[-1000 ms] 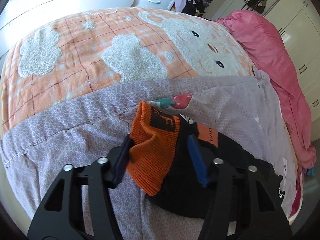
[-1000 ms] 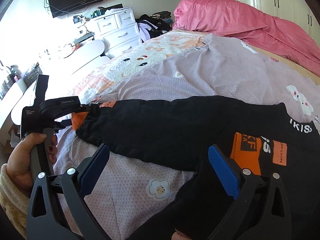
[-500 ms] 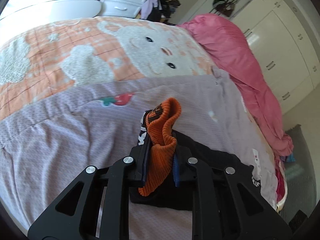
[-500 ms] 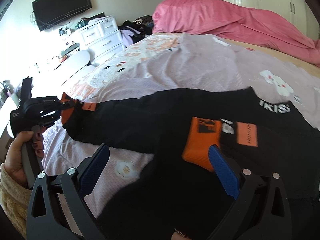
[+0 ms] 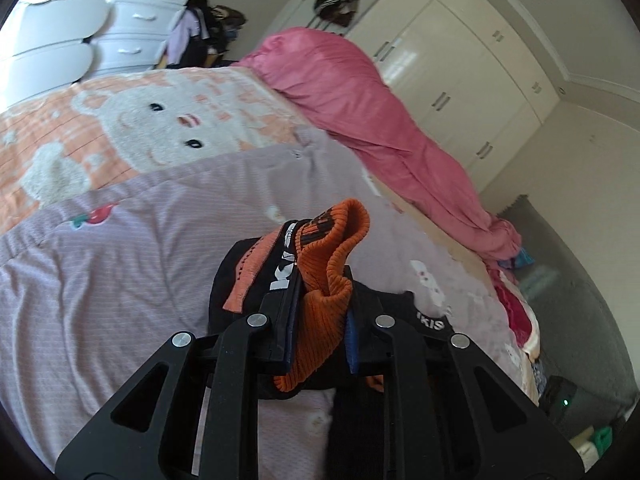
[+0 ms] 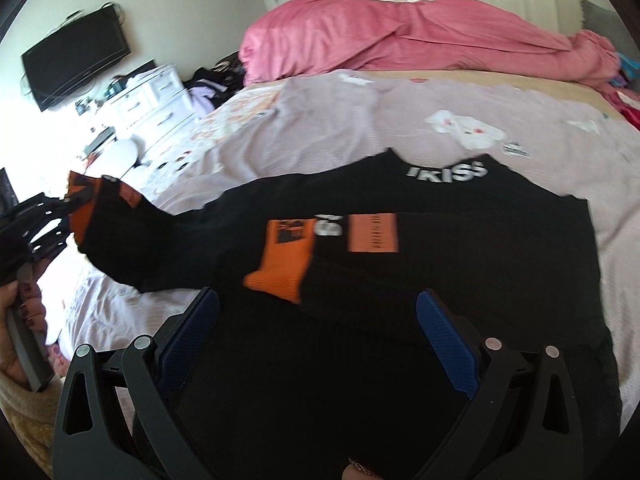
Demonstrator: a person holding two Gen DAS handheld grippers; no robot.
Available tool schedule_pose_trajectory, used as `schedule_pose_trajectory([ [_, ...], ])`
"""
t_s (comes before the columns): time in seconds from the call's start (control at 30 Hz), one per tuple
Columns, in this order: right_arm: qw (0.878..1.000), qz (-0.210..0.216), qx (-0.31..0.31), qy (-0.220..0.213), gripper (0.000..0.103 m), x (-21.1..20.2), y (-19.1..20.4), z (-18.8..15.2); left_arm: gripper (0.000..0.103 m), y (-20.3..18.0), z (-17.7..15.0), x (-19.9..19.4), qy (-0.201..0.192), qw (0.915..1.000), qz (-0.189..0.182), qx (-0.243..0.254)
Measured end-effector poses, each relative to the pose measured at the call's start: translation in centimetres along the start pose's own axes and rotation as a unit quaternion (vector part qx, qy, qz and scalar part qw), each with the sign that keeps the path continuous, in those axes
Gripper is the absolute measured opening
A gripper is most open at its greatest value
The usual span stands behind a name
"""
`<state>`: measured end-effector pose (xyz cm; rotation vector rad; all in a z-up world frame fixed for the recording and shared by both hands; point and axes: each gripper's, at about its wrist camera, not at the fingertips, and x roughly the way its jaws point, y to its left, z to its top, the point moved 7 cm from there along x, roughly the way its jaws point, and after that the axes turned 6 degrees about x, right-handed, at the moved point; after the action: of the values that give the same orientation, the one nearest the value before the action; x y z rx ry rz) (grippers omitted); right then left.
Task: Fold small clothes
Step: 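Lower the held socks onto the t-shirt and open the left gripper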
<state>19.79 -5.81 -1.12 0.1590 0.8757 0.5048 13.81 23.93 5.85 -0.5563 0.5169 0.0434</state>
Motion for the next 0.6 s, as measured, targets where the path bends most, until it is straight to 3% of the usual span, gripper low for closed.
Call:
schedule_pose_trajectory([
  [0.3, 0.999, -0.034, 0.039, -0.013, 0.099, -2.3, -5.8, -0.4, 0.011, -5.4, -1.8, 1.6, 0.027, 0.9969, -0.063, 0.040],
  [0.6, 0.994, -0.036, 0.103, -0.018, 0.099, -3.4, -10.2, -1.4, 0.011, -9.5, -4.4, 3.3, 0.059, 0.9902, -0.095, 0.084],
])
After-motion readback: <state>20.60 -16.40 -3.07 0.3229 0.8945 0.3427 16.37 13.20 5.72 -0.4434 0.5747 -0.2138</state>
